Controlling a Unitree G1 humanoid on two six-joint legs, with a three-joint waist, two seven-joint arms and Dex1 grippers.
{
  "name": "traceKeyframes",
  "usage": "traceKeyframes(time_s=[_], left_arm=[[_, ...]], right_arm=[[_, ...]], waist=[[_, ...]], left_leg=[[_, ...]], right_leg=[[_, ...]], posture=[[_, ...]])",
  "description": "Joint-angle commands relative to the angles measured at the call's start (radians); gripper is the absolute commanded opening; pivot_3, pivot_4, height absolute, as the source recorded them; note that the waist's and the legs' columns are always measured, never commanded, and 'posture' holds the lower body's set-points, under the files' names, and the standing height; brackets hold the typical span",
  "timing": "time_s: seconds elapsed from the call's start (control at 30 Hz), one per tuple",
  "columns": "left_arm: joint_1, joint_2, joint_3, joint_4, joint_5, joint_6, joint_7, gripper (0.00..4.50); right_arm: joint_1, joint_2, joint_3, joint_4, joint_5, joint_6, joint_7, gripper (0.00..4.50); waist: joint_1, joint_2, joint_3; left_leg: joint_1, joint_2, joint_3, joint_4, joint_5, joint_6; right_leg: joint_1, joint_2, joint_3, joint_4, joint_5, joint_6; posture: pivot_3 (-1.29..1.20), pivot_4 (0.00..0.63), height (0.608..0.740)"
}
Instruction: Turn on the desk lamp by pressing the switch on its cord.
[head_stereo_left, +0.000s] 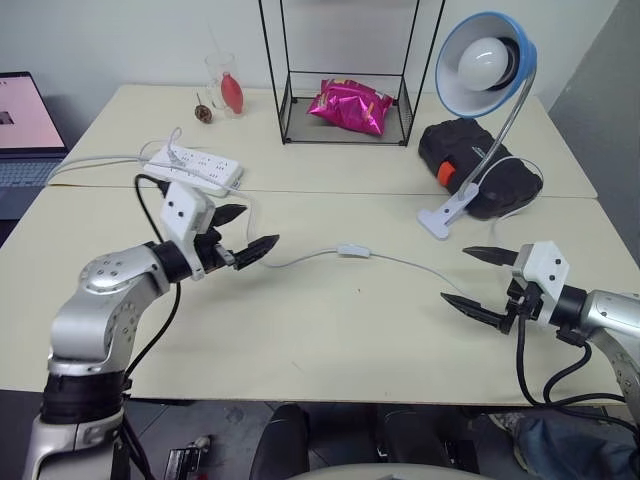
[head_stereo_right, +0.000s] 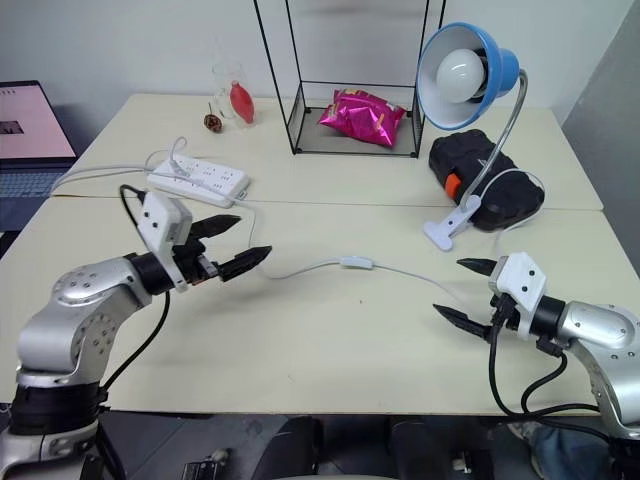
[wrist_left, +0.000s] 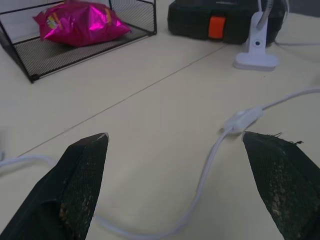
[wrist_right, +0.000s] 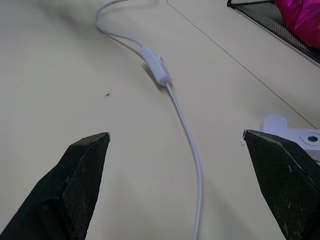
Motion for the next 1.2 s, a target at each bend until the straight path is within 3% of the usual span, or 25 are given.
traceKeyframes(time_s=[0.03,0.33,0.7,0.97,1.2], left_arm=[[-0.110,-0.023,-0.027,0.119,-0.048,0.037,-0.075,4.46],[-0.260,-0.070,-0.129,0.351,-0.045,0.103,-0.238,4.46],[-0.459,-0.239,-0.246,0.758,0.082,0.002,-0.350,4.46],[-0.562,-0.318,-0.251,1.043,0.177,-0.129,-0.386,4.46],[-0.606,-0.355,-0.256,1.157,0.228,-0.149,-0.455,4.46]], right_arm=[[-0.001,0.006,-0.032,-0.107,0.055,0.082,-0.053,4.50],[0.007,-0.015,-0.014,-0.249,0.122,0.261,-0.119,4.50],[-0.038,0.000,0.018,-0.415,0.219,0.492,-0.262,4.50],[-0.026,-0.001,-0.017,-0.480,0.292,0.566,-0.327,4.50],[-0.008,-0.008,-0.043,-0.510,0.332,0.592,-0.362,4.50]], waist=[[0.000,0.000,0.000],[-0.001,0.000,0.000],[-0.001,-0.001,0.000],[0.000,-0.001,0.000],[0.000,-0.001,0.000]], left_leg=[[0.000,0.000,0.000,0.000,0.000,0.000],[-0.002,0.000,-0.001,0.000,0.000,0.000],[-0.008,-0.001,-0.002,0.001,0.000,0.000],[-0.015,-0.001,-0.002,0.001,0.000,0.000],[-0.015,-0.002,-0.003,0.002,0.000,0.000]], right_leg=[[0.000,0.000,0.000,0.000,0.000,0.000],[-0.002,0.001,-0.001,0.000,0.000,0.000],[-0.007,0.001,-0.001,0.000,0.000,0.000],[-0.012,0.001,-0.002,0.001,0.003,-0.003],[-0.012,0.001,-0.002,0.001,0.001,0.001]], posture=[[0.00,0.150,0.740],[0.00,0.150,0.740],[0.00,0.150,0.740],[0.00,0.150,0.740],[0.00,0.150,0.740]])
